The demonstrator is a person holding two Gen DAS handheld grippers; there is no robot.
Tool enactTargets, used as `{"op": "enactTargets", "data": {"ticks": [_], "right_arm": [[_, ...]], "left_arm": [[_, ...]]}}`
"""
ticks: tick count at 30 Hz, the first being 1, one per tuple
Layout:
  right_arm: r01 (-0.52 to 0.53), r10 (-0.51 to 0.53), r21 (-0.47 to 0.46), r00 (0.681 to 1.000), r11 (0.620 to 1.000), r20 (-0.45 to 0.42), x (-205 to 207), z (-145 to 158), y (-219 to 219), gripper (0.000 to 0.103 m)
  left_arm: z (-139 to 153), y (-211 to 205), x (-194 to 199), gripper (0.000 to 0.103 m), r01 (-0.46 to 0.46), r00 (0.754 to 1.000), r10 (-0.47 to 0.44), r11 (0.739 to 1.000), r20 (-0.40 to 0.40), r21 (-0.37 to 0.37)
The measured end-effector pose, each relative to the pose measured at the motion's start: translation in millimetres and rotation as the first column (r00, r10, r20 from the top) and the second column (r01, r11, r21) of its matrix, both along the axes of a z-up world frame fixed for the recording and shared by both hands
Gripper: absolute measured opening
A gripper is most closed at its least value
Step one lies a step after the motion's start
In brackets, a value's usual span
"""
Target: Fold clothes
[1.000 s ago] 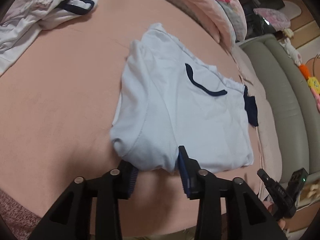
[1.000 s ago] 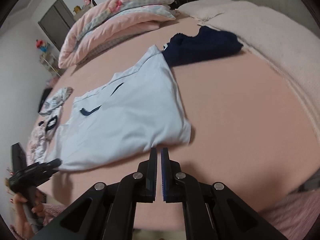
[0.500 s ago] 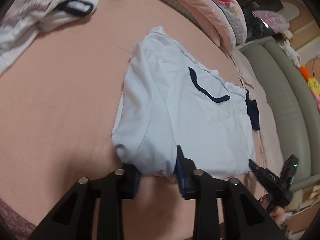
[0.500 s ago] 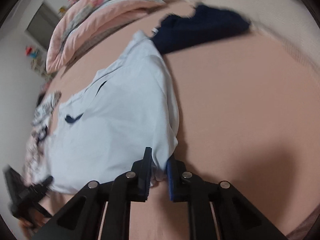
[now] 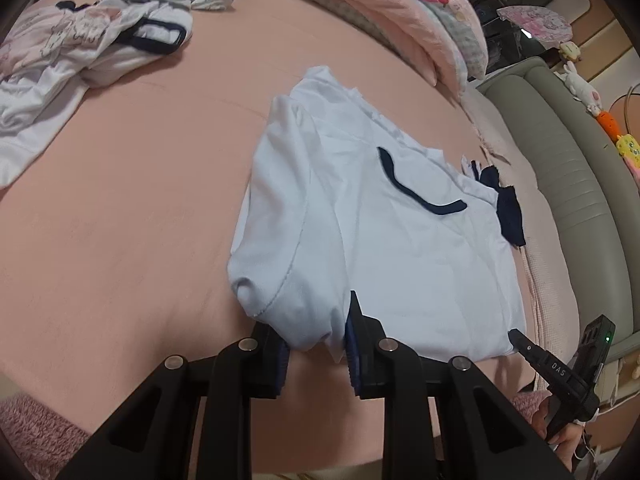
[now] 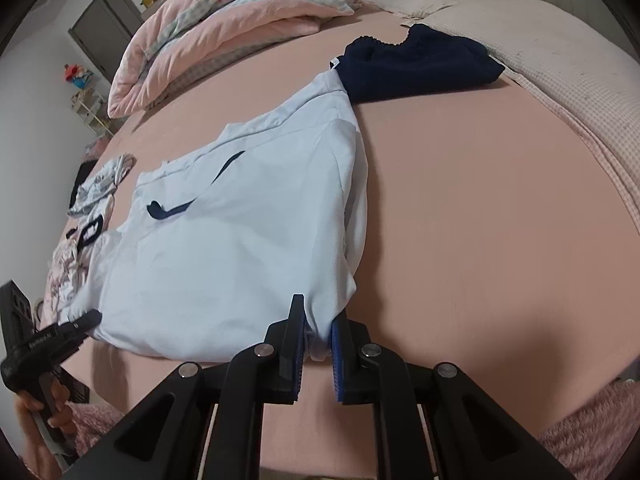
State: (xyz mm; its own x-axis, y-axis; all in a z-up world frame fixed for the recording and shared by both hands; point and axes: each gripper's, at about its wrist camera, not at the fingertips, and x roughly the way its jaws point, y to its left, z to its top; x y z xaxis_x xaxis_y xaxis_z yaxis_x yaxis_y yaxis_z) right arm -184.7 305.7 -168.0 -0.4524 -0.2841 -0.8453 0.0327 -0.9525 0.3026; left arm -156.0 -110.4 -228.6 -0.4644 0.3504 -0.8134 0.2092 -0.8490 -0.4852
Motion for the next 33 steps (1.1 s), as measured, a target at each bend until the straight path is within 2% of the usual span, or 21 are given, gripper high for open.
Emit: {"op": "enactTargets", "data": {"ticks": [1, 3, 5, 9, 10, 12, 14, 16, 19, 20, 22, 24, 26, 28, 31, 33], "right_arm": [[0.000, 0.000, 0.008, 1.000, 1.000, 0.005, 0.4, -0.9, 0.0, 0.010], [0.016, -0.016, 0.010, 1.000, 1.000, 0.013, 0.6, -0.9, 3.4, 0.014], [0.033, -0.033, 0.012, 0.999, 0.999, 0.021, 0.9, -0.9, 6.8, 0.022], [0.103, -0.098, 0.048, 0.991, 0.994, -0.086, 11.8, 26.0, 20.9, 0.022], [0.109, -0.102, 0.053, 0.987, 0.993, -0.121, 12.8, 34.4, 22.7, 0.022], [0.059, -0.051, 0.054, 0.989, 0.997, -0.139, 4.9, 42.5, 12.9, 0.022], [-0.012, 0.018, 0.055, 0.992, 0.998, -0.122, -6.3, 39.5, -5.2, 0.022], [-0.060, 0.064, 0.045, 0.995, 0.997, -0.076, -14.2, 26.8, -18.2, 0.022], [-0.079, 0.078, 0.045, 0.997, 0.996, 0.027, -16.7, -5.3, -21.4, 0.021], [-0.074, 0.073, 0.037, 0.997, 0.997, 0.040, -13.7, -12.8, -15.4, 0.017], [-0.064, 0.064, 0.003, 0.997, 0.998, 0.047, -8.1, -16.7, -2.5, 0.016], [-0.063, 0.063, -0.010, 0.995, 0.998, 0.072, -5.8, -12.5, 2.7, 0.016], [-0.077, 0.078, -0.021, 0.994, 0.997, 0.077, -7.3, -2.7, 4.9, 0.021], [-0.089, 0.090, -0.019, 0.994, 0.996, 0.063, -14.4, 9.9, 6.3, 0.024], [-0.070, 0.071, -0.020, 0.996, 0.997, 0.045, -41.2, 23.4, 9.9, 0.046], [-0.053, 0.055, -0.030, 0.996, 0.998, 0.063, -68.7, 25.7, 12.7, 0.049]], "left_arm": [[-3.0, -3.9, 0.9, 0.031, -0.009, 1.000, 0.008, 1.000, 0.018, 0.014], [-9.0, -11.6, 2.6, 0.034, -0.027, 0.998, 0.025, 0.999, 0.054, 0.041], [8.7, -15.9, 11.7, 0.045, -0.055, 0.998, 0.055, 0.998, 0.015, -0.045], [48.6, -23.8, 31.3, 0.046, -0.123, 0.991, 0.105, 0.965, -0.087, -0.232], [56.0, -20.5, 27.8, 0.046, -0.083, 0.992, 0.058, 0.971, -0.113, -0.226], [60.7, -10.6, 14.9, 0.046, 0.000, 0.990, -0.026, 0.981, -0.135, -0.194], [56.6, 1.5, 1.8, 0.046, 0.060, 0.986, -0.086, 0.982, -0.140, -0.180], [43.7, 11.5, -10.9, 0.046, 0.105, 0.987, -0.125, 0.979, -0.101, -0.177], [19.1, 15.5, -14.6, 0.042, 0.143, 0.989, -0.147, 0.969, -0.007, -0.203], [13.1, 12.4, -13.4, 0.040, 0.150, 0.989, -0.149, 0.968, 0.017, -0.203], [11.0, 1.1, -10.6, 0.035, 0.145, 0.989, -0.143, 0.972, 0.024, -0.186], [21.9, -8.9, -9.8, 0.035, 0.136, 0.991, -0.136, 0.982, 0.011, -0.135], [35.8, -16.1, -11.7, 0.035, 0.135, 0.990, -0.137, 0.987, -0.020, -0.093], [47.8, -18.8, -25.0, 0.039, 0.145, 0.988, -0.150, 0.984, -0.044, -0.101], [56.1, -23.3, -54.6, 0.048, 0.159, 0.985, -0.166, 0.980, -0.048, -0.124], [55.5, -26.3, -80.1, 0.048, 0.170, 0.984, -0.177, 0.976, -0.036, -0.138]]}}
